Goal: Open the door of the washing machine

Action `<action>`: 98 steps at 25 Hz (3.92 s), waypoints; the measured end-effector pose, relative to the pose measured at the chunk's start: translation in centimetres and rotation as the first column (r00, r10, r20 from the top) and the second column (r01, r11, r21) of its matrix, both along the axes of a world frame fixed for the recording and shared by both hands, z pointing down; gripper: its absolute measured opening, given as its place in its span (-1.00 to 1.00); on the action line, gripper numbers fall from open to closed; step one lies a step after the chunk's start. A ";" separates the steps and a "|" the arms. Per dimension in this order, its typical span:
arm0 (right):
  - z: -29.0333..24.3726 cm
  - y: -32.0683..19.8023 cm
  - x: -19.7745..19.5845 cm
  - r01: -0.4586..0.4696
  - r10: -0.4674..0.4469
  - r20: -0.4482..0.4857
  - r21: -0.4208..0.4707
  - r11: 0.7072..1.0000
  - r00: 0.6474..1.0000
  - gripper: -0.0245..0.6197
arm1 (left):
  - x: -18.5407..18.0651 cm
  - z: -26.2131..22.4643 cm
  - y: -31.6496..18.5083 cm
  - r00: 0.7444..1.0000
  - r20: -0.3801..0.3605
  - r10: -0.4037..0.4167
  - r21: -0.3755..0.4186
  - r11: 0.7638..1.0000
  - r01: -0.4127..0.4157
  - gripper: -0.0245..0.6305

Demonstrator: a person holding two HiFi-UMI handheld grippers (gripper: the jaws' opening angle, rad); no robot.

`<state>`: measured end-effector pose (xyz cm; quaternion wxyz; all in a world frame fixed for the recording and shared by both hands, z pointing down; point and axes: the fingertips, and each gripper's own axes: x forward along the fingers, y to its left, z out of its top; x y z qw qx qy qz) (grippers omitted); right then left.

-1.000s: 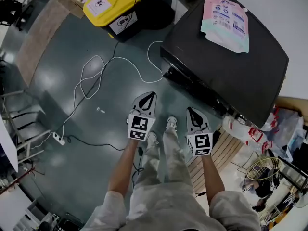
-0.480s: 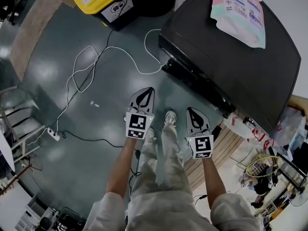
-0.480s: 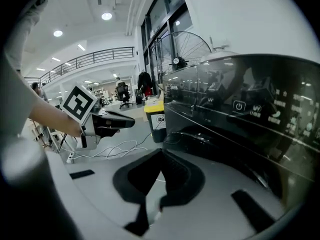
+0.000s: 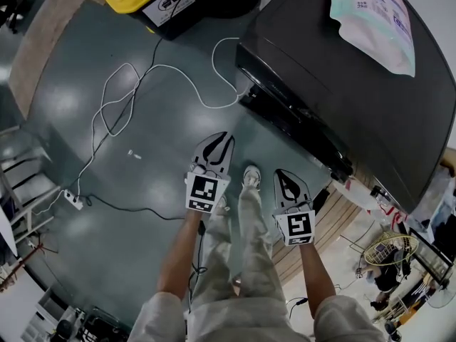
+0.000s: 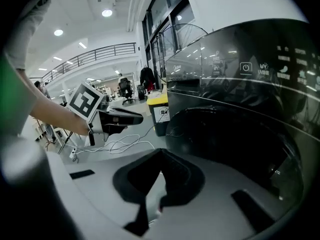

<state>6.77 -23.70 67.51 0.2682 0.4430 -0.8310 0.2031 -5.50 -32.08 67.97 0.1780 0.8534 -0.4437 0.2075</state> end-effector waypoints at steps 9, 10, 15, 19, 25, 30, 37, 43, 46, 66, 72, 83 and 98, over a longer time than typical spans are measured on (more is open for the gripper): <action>2.0 0.5 0.5 0.004 -0.004 -0.003 -0.020 1.000 1.000 -0.93 | 1.9 3.5 -0.2 0.987 0.050 0.153 0.010 0.988 -0.153 0.04; 2.3 0.7 0.7 0.003 -0.003 -0.005 -0.024 1.000 1.000 -0.93 | 2.2 3.9 -0.5 0.983 0.067 0.172 0.014 0.985 -0.173 0.04; 3.2 1.2 1.2 0.003 -0.003 -0.007 -0.049 0.999 1.000 -0.93 | 3.9 5.5 -2.4 0.947 0.175 0.270 0.043 0.959 -0.282 0.05; 3.8 1.1 1.8 0.006 -0.007 -0.012 -0.056 0.998 1.000 -0.93 | 5.2 6.8 -3.2 0.866 0.321 0.384 0.057 0.904 -0.423 0.05; 4.4 0.6 2.1 0.011 -0.012 -0.014 -0.057 0.998 1.000 -0.93 | 6.5 8.2 -4.4 0.758 0.456 0.466 0.058 0.834 -0.548 0.05; 4.8 0.3 1.9 0.014 -0.015 -0.002 -0.059 0.998 1.000 -0.93 | 7.2 9.4 -5.5 0.664 0.549 0.507 0.041 0.777 -0.628 0.05; 5.3 0.8 2.2 0.021 -0.021 0.002 -0.072 0.997 1.000 -0.93 | 9.1 10.8 -6.3 0.539 0.610 0.580 -0.005 0.684 -0.729 0.05; 5.8 1.0 2.3 0.019 -0.019 0.005 -0.086 0.996 1.000 -0.93 | 9.7 11.2 -5.9 0.457 0.627 0.631 -0.056 0.622 -0.781 0.04; 5.8 0.7 2.2 0.031 -0.030 0.006 -0.082 0.996 1.000 -0.93 | 9.6 11.3 -5.8 0.495 0.598 0.631 -0.051 0.646 -0.762 0.03; 5.3 2.5 1.8 0.016 -0.016 -0.002 -0.065 0.998 1.000 -0.93 | 8.7 11.3 -4.4 0.531 0.585 0.612 -0.062 0.687 -0.724 0.01; 4.6 3.3 0.6 0.016 -0.016 -0.005 -0.044 0.999 1.000 -0.93 | 7.9 11.3 -3.1 0.557 0.581 0.594 -0.066 0.716 -0.695 0.01; 2.7 7.1 -2.3 -0.075 0.075 -0.017 0.025 0.997 0.997 -0.93 | 5.8 11.2 1.4 0.623 0.557 0.549 -0.051 0.772 -0.634 -0.01; 1.8 12.9 -3.7 -0.129 0.129 -0.011 0.054 0.990 0.992 -0.93 | 4.4 11.4 6.0 0.686 0.543 0.485 -0.047 0.833 -0.552 -0.02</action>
